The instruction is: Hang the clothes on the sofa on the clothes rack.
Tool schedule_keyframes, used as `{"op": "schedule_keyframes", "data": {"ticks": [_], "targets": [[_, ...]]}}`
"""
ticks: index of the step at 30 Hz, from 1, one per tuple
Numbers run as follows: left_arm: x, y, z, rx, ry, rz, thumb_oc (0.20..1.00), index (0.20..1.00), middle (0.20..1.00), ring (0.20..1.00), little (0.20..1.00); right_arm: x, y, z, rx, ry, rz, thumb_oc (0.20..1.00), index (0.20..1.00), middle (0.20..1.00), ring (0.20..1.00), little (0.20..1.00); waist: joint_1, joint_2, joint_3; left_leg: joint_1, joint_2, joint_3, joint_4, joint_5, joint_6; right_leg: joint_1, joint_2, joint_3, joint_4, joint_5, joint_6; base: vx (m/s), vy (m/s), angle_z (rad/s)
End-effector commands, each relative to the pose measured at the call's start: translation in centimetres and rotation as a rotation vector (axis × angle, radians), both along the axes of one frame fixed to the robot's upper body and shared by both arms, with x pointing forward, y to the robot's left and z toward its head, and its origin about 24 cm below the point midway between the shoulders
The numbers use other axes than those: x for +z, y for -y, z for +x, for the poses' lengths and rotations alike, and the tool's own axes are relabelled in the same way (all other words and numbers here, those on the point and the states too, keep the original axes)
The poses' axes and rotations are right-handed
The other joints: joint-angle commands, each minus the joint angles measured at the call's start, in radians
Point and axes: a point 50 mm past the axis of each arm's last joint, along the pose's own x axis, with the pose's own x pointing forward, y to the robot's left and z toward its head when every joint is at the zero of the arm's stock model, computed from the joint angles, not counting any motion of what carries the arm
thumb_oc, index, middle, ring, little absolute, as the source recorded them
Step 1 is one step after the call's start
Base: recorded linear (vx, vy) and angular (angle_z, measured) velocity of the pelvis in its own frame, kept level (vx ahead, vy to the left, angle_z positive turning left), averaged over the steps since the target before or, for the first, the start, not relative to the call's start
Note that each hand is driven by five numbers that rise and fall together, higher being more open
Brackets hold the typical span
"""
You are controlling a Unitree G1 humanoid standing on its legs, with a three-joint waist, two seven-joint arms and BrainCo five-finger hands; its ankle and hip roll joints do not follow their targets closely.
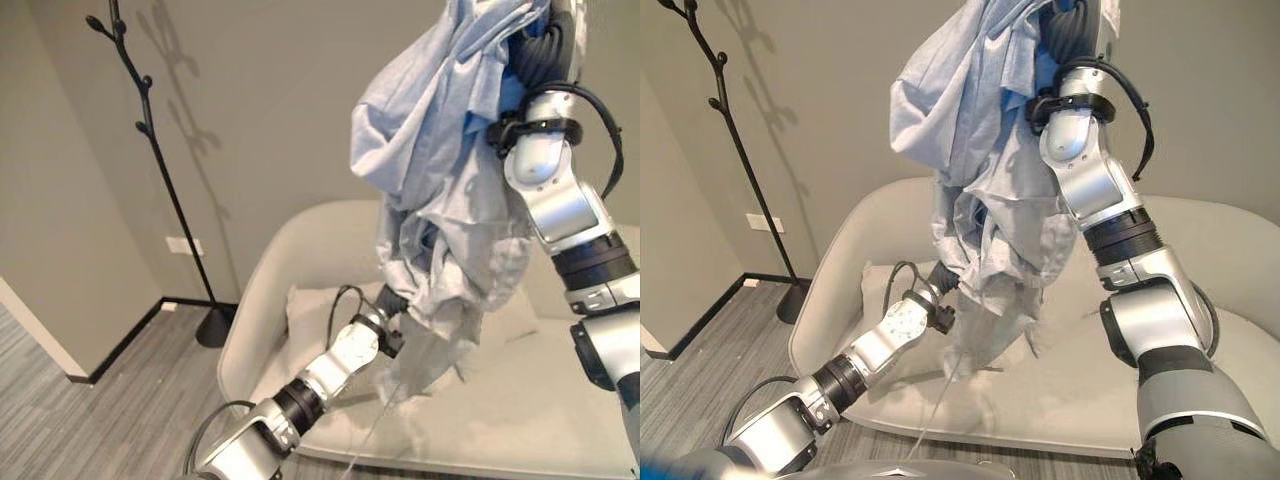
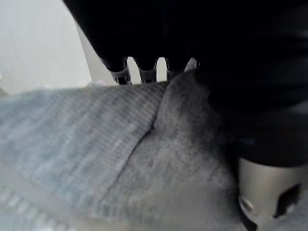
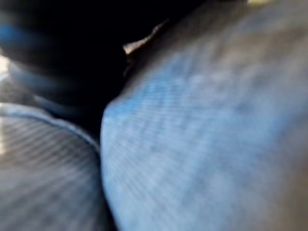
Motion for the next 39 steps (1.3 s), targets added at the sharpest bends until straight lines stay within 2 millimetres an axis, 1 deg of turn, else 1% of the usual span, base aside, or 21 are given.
{"op": "schedule_keyframes", "data": {"ticks": [1, 2, 3, 4, 6, 11, 12, 13, 17, 20, 22, 26, 29, 30, 31, 33, 34, 35, 37, 38, 39], "targets": [[3.8, 4.0, 0.5, -0.091, 0.112, -0.083, 1.0, 1.0, 1.0, 1.0, 1.0, 4.6, -3.5, -1.7, 0.183, 0.139, 0.003, 0.2, 0.2, 0.2, 0.2, 0.2, -0.002, 0.01, 0.019, 0.018, -0.019, -0.039, 0.011, -0.116, 0.052, -0.022, -0.072, 0.045, 0.088, 0.085, 0.051, -0.04, 0.014, -0.04], [3.8, 4.8, 0.4, -0.103, 0.095, -0.087, 1.0, 1.0, 1.0, 1.0, 1.0, 4.5, -4.0, -1.8, 0.204, 0.137, 0.004, 0.2, 0.2, 0.2, 0.2, 0.2, -0.008, 0.011, 0.02, 0.016, -0.021, -0.037, 0.011, -0.115, 0.053, -0.024, -0.074, 0.047, 0.089, 0.087, 0.051, -0.04, 0.014, -0.05], [3.8, 4.9, 0.4, -0.103, 0.095, -0.088, 1.0, 1.0, 1.0, 1.0, 1.0, 4.5, -4.0, -1.8, 0.204, 0.137, 0.003, 0.2, 0.2, 0.2, 0.2, 0.2, -0.008, 0.012, 0.02, 0.016, -0.022, -0.038, 0.011, -0.115, 0.053, -0.024, -0.074, 0.047, 0.09, 0.087, 0.051, -0.03, 0.011, -0.06], [3.9, 5.9, 0.1, -0.123, 0.078, -0.097, 1.0, 1.0, 1.0, 1.0, 1.0, 4.4, -4.8, -2.0, 0.238, 0.135, 0.01, 0.2, 0.2, 0.2, 0.2, 0.2, -0.017, 0.011, 0.02, 0.014, -0.025, -0.037, 0.011, -0.115, 0.054, -0.028, -0.077, 0.052, 0.092, 0.093, 0.052, -0.03, 0.007, -0.05], [4.1, 6.9, -0.3, -0.15, 0.052, -0.131, 1.0, 1.0, 1.0, 1.0, 1.0, 4.5, -5.6, -2.2, 0.271, 0.138, 0.018, 0.2, 0.2, 0.2, 0.2, 0.2, -0.026, 0.01, 0.02, 0.013, -0.028, -0.035, 0.011, -0.115, 0.054, -0.031, -0.079, 0.055, 0.095, 0.098, 0.051, -0.04, 0.01, -0.05], [4.1, 8.3, -1.1, -0.192, -0.021, -0.186, 1.0, 1.0, 1.0, 1.0, 1.0, 4.6, -6.6, -2.2, 0.314, 0.128, 0.052, 0.2, 0.2, 0.2, 0.2, 0.2, -0.037, 0.011, 0.019, 0.015, -0.032, -0.031, 0.011, -0.116, 0.057, -0.032, -0.083, 0.06, 0.095, 0.109, 0.053, -0.02, 0.013, -0.07], [3.6, 8.7, -1.2, -0.194, -0.046, -0.168, 0.423, 0.423, 0.423, 0.423, 0.423, 4.8, -6.8, -2.1, 0.329, 0.12, 0.073, 0.2, 0.2, 0.2, 0.2, 0.2, -0.041, 0.01, 0.018, 0.016, -0.033, -0.028, 0.011, -0.117, 0.057, -0.032, -0.085, 0.063, 0.094, 0.115, 0.055, 0.0, 0.0, 0.0], [3.3, 8.6, -1.1, -0.187, -0.051, -0.149, 0.2, 0.2, 0.2, 0.2, 0.2, 4.8, -6.8, -2.1, 0.331, 0.115, 0.079, 0.2, 0.2, 0.2, 0.2, 0.2, -0.043, 0.01, 0.018, 0.016, -0.034, -0.027, 0.011, -0.116, 0.057, -0.033, -0.086, 0.063, 0.092, 0.118, 0.055, 0.0, 0.0, 0.0], [2.6, 8.2, -0.6, -0.143, -0.105, -0.156, 0.2, 0.2, 0.2, 0.2, 0.2, 5.0, -6.8, -2.2, 0.342, 0.117, 0.081, 0.2, 0.2, 0.2, 0.2, 0.2, -0.047, 0.008, 0.016, 0.013, -0.036, -0.025, 0.011, -0.114, 0.056, -0.034, -0.086, 0.063, 0.086, 0.124, 0.055, 0.0, 0.0, 0.0], [2.4, 6.6, 0.5, -0.065, -0.134, -0.19, 0.2, 0.2, 0.2, 0.2, 0.2, 5.3, -5.2, -2.5, 0.293, 0.146, 0.069, 0.2, 0.2, 0.2, 0.2, 0.2, -0.045, 0.004, 0.017, 0.01, -0.04, -0.024, 0.011, -0.111, 0.058, -0.031, -0.087, 0.066, 0.074, 0.132, 0.057, -0.03, 0.016, -0.01], [2.9, 4.3, 1.6, 0.005, -0.09, -0.211, 0.2, 0.2, 0.2, 0.2, 0.2, 5.1, -2.7, -2.7, 0.224, 0.167, 0.055, 0.2, 0.2, 0.2, 0.2, 0.2, -0.035, 0.003, 0.021, 0.006, -0.045, -0.027, 0.011, -0.109, 0.062, -0.027, -0.091, 0.066, 0.064, 0.143, 0.061, -0.05, 0.038, -0.01], [3.8, 0.3, 2.5, 0.103, 0.026, -0.198, 0.2, 0.2, 0.2, 0.2, 0.2, 3.8, 0.8, -3.8, 0.134, 0.196, 0.019, 0.2, 0.2, 0.2, 0.2, 0.2, -0.018, 0.002, 0.03, 0.0, -0.056, -0.03, 0.011, -0.11, 0.07, -0.022, -0.103, 0.061, 0.05, 0.163, 0.07, -0.04, 0.04, 0.0], [4.7, -3.3, 3.1, 0.204, 0.147, -0.157, 0.2, 0.2, 0.2, 0.2, 0.2, 2.7, 3.0, -5.0, 0.085, 0.22, -0.005, 0.2, 0.2, 0.2, 0.2, 0.2, 0.002, -0.001, 0.036, -0.008, -0.068, -0.034, 0.011, -0.109, 0.075, -0.02, -0.116, 0.05, 0.038, 0.184, 0.079, -0.04, 0.048, 0.0], [4.6, -3.4, 2.9, 0.204, 0.144, -0.151, 0.2, 0.2, 0.2, 0.2, 0.2, 2.5, 3.1, -5.1, 0.084, 0.216, -0.002, 0.2, 0.2, 0.2, 0.2, 0.2, 0.002, -0.005, 0.032, -0.008, -0.069, -0.034, 0.011, -0.108, 0.076, -0.019, -0.117, 0.05, 0.036, 0.186, 0.079, -0.07, 0.048, 0.01], [5.4, -6.3, 3.3, 0.292, 0.226, -0.126, 0.2, 0.2, 0.2, 0.2, 0.2, 1.6, 4.1, -5.8, 0.059, 0.216, -0.037, 0.2, 0.2, 0.2, 0.2, 0.2, 0.014, -0.004, 0.043, -0.013, -0.075, -0.035, 0.011, -0.107, 0.079, -0.024, -0.125, 0.044, 0.036, 0.206, 0.083, -0.08, 0.048, 0.04], [6.4, -9.4, 3.4, 0.395, 0.345, -0.037, 0.2, 0.2, 0.2, 0.2, 0.2, 1.0, 4.4, -6.6, 0.062, 0.22, -0.065, 0.2, 0.2, 0.2, 0.2, 0.2, 0.026, -0.008, 0.056, -0.014, -0.078, -0.034, 0.011, -0.104, 0.083, -0.036, -0.137, 0.039, 0.05, 0.245, 0.09, -0.11, 0.054, 0.03], [7.1, -11.3, 3.5, 0.463, 0.408, 0.012, 0.2, 0.2, 0.2, 0.2, 0.2, 0.6, 4.4, -6.9, 0.067, 0.218, -0.077, 0.2, 0.2, 0.2, 0.2, 0.2, 0.038, -0.008, 0.065, -0.016, -0.078, -0.028, 0.011, -0.101, 0.085, -0.045, -0.145, 0.024, 0.064, 0.264, 0.095, -0.14, 0.059, -0.03], [7.9, -13.3, 3.5, 0.537, 0.469, 0.064, 0.2, 0.2, 0.2, 0.2, 0.2, 0.5, 4.4, -7.0, 0.068, 0.22, -0.088, 0.2, 0.2, 0.2, 0.2, 0.2, 0.048, -0.002, 0.075, -0.02, -0.072, -0.016, 0.011, -0.096, 0.088, -0.054, -0.158, -0.006, 0.092, 0.268, 0.095, -0.16, 0.097, -0.04], [9.8, -16.6, 3.3, 0.672, 0.6, 0.156, 0.2, 0.2, 0.2, 0.2, 0.2, 0.4, 4.2, -7.5, 0.076, 0.23, -0.113, 0.2, 0.2, 0.2, 0.2, 0.2, 0.068, 0.024, 0.094, -0.034, -0.052, 0.007, 0.011, -0.078, 0.095, -0.049, -0.17, -0.069, 0.194, 0.212, 0.085, -0.18, 0.154, -0.19], [10.6, -17.7, 3.0, 0.715, 0.654, 0.185, 0.2, 0.2, 0.2, 0.2, 0.2, 0.4, 4.0, -7.6, 0.088, 0.233, -0.125, 0.2, 0.2, 0.2, 0.2, 0.2, 0.074, 0.033, 0.099, -0.046, -0.044, 0.016, 0.011, -0.065, 0.103, -0.04, -0.165, -0.086, 0.264, 0.168, 0.077, -0.2, 0.149, -0.49], [11.4, -19.1, 2.6, 0.765, 0.708, 0.224, 0.2, 0.2, 0.2, 0.2, 0.2, 0.5, 3.8, -7.8, 0.103, 0.242, -0.137, 0.2, 0.2, 0.2, 0.2, 0.2, 0.081, 0.038, 0.102, -0.059, -0.036, 0.028, 0.011, -0.05, 0.105, -0.035, -0.152, -0.092, 0.349, 0.104, 0.068, -0.2, 0.136, -0.34]]}}
